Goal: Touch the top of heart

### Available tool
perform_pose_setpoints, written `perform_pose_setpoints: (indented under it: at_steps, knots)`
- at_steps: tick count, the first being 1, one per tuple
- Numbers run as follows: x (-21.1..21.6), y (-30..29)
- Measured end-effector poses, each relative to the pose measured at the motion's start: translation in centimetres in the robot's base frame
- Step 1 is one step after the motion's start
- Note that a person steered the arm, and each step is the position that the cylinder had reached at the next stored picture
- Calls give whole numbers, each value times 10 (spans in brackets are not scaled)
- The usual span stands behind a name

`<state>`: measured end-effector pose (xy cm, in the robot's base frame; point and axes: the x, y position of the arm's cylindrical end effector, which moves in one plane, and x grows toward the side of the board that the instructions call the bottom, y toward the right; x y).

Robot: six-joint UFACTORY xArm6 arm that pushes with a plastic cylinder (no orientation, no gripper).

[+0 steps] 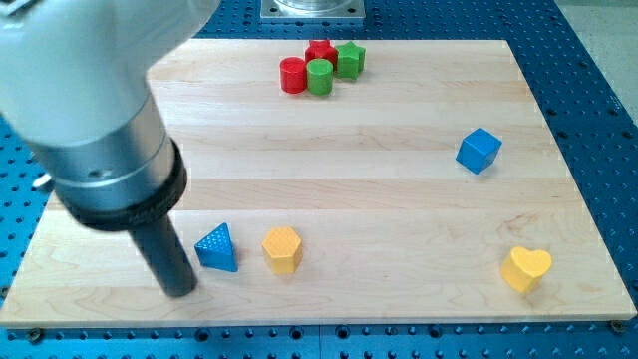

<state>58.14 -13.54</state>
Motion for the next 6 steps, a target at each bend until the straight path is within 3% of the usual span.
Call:
perform_pose_setpoints:
  at_steps: [1, 3, 4, 5, 6]
  knots:
    - [-36, 0]
    - [-46, 41]
    - [-91, 100]
    - [-82, 202]
    - [-35, 310]
